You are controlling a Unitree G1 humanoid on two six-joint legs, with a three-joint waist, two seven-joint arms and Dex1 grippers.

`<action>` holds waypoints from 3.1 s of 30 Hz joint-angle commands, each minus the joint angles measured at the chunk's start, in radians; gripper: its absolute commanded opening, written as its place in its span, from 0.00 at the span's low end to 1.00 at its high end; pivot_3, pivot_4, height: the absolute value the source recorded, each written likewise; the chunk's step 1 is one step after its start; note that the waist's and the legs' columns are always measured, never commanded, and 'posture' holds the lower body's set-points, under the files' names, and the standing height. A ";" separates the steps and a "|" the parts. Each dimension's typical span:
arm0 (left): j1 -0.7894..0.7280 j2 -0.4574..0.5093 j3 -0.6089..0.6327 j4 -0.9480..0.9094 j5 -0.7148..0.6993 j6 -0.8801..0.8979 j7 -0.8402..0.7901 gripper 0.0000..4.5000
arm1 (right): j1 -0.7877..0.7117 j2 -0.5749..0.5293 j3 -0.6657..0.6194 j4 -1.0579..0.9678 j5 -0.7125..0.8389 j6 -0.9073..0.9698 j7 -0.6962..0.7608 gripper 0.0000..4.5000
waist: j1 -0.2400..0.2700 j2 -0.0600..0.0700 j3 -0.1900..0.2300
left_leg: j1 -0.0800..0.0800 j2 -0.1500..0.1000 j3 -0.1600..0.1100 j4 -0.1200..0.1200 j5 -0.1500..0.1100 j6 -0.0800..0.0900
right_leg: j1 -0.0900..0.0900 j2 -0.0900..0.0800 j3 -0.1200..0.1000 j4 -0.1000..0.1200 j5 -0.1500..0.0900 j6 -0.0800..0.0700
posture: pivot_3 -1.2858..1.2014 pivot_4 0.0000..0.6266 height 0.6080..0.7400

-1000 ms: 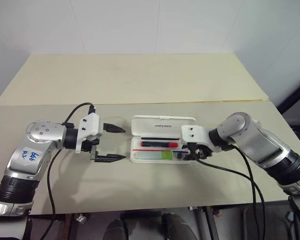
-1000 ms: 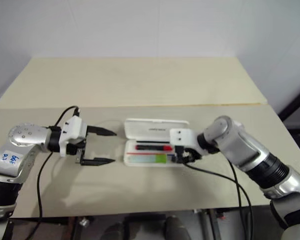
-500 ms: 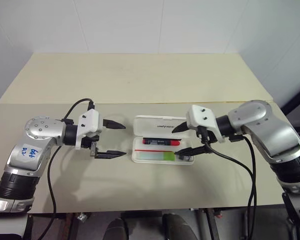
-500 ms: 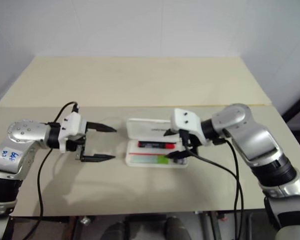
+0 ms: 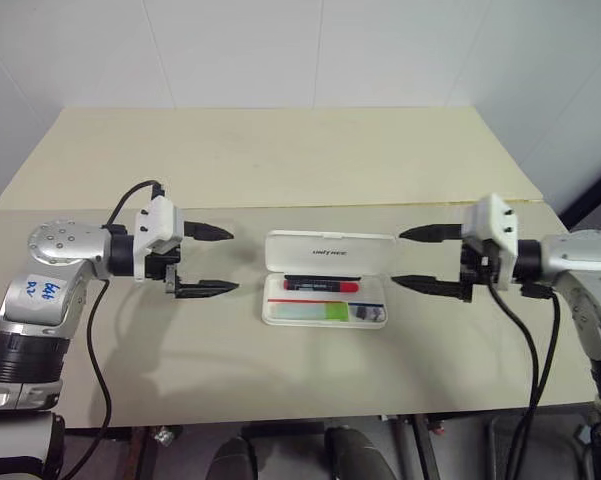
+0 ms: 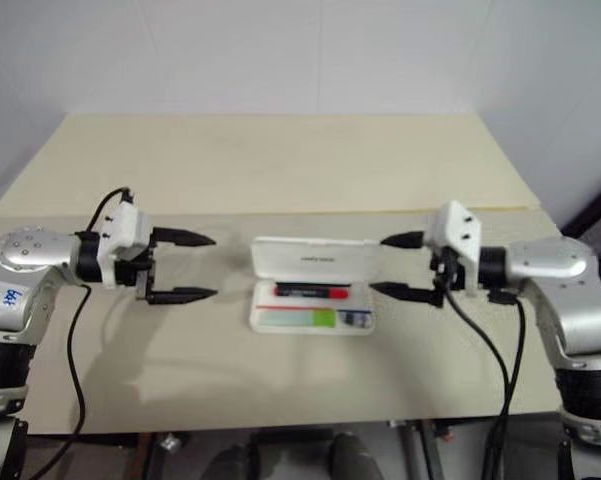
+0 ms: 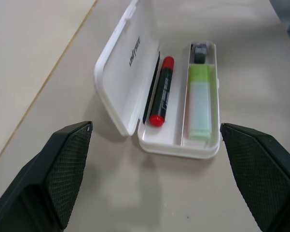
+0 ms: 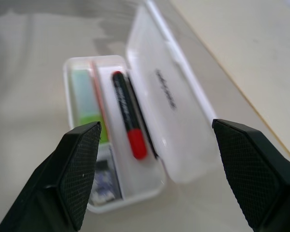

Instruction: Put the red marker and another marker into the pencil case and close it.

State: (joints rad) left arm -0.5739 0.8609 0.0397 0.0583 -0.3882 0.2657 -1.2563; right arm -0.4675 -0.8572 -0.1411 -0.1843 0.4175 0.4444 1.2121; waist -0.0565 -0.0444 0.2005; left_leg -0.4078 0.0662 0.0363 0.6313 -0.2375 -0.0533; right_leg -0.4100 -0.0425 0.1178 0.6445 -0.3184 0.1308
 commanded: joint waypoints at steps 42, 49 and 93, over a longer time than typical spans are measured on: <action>-0.131 -0.270 -0.116 0.125 0.094 -0.117 0.024 0.01 | 0.025 -0.033 -0.041 -0.069 0.139 -0.021 -0.055 0.88 | 0.004 0.000 0.000 | 0.000 0.000 0.000 0.001 0.001 -0.001 | 0.001 0.000 0.001 0.000 0.001 0.002 | 0.52 0.24 1.00; -0.093 -0.277 -0.104 0.060 0.066 -0.098 0.032 0.01 | 0.035 -0.023 -0.043 -0.082 0.147 -0.016 -0.074 0.88 | 0.004 0.000 0.000 | 0.000 0.000 0.000 0.002 0.001 -0.001 | 0.002 0.000 0.001 0.000 0.002 0.003 | 0.52 0.24 1.00; -0.060 -0.333 -0.323 0.025 0.294 -0.030 0.123 0.01 | 0.072 0.027 -0.038 -0.117 0.157 -0.017 -0.151 0.88 | 0.007 0.000 0.000 | 0.000 -0.002 0.000 0.003 0.001 -0.001 | 0.003 0.000 0.004 -0.001 0.004 0.006 | 0.52 0.24 1.00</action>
State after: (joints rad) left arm -0.6386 0.5251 -0.2635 0.1216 -0.1169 0.2130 -1.1510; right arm -0.3861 -0.8303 -0.1621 -0.2671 0.5603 0.4380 1.0738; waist -0.0497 -0.0441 0.2005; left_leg -0.4075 0.0647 0.0358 0.6342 -0.2361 -0.0545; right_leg -0.4068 -0.0419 0.1219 0.6434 -0.3147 0.1371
